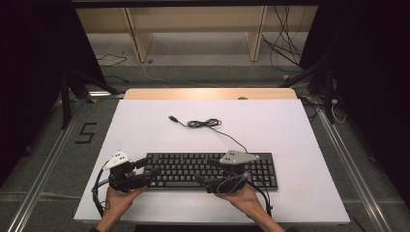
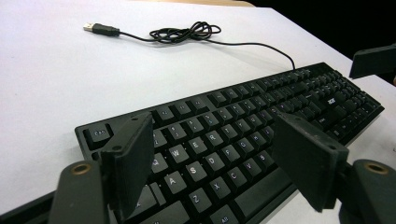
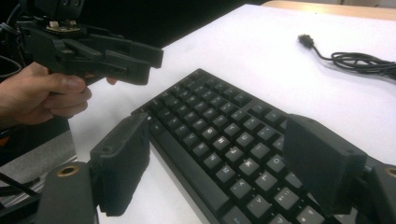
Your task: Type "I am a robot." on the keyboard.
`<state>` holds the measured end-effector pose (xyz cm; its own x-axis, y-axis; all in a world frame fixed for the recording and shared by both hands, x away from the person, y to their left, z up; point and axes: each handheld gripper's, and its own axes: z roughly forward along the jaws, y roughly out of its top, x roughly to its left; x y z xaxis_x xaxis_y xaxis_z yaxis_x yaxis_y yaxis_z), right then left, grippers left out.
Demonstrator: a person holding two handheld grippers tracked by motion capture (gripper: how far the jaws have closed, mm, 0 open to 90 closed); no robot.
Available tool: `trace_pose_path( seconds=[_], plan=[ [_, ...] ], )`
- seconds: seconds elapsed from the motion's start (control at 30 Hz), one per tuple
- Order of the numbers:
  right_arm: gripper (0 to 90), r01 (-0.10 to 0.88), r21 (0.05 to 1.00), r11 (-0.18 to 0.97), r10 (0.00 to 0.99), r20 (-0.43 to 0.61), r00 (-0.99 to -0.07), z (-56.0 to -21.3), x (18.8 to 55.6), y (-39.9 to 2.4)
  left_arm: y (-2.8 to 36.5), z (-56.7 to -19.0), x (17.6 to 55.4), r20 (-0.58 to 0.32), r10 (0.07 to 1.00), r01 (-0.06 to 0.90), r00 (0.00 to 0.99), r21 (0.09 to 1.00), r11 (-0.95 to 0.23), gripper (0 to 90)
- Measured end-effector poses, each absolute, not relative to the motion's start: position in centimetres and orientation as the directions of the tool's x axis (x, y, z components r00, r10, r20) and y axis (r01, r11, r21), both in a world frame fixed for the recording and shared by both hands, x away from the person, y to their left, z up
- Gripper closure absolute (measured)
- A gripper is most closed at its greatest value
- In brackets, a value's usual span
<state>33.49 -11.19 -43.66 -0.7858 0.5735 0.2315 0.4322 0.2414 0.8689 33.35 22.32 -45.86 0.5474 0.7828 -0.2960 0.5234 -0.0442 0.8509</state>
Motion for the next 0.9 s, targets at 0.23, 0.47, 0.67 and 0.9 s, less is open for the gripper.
trace_pose_path(
  seconds=[0.23, 0.47, 0.67, 0.9],
  plan=[
    [29.9, 0.422, 0.875, 0.236, 0.587, 0.218, -0.780, -43.6, 33.5, -11.6, 22.3, -45.9, 33.4, -0.292, 0.783, 0.523, 0.549, 0.851, -0.048, 29.1],
    [49.9, 0.426, 0.862, 0.275, 0.584, 0.202, -0.786, -44.0, 33.6, -10.9, 22.2, -45.9, 33.4, -0.289, 0.784, 0.521, 0.550, 0.852, -0.051, 29.1],
    [69.2, 0.443, 0.839, 0.315, 0.587, 0.195, -0.786, -44.7, 34.0, -9.8, 22.3, -45.9, 33.4, -0.289, 0.784, 0.521, 0.549, 0.852, -0.050, 29.1],
    [85.1, 0.460, 0.810, 0.363, 0.578, 0.192, -0.793, -45.7, 34.3, -8.6, 22.3, -45.9, 33.4, -0.288, 0.784, 0.520, 0.549, 0.852, -0.051, 29.1]
  ],
)
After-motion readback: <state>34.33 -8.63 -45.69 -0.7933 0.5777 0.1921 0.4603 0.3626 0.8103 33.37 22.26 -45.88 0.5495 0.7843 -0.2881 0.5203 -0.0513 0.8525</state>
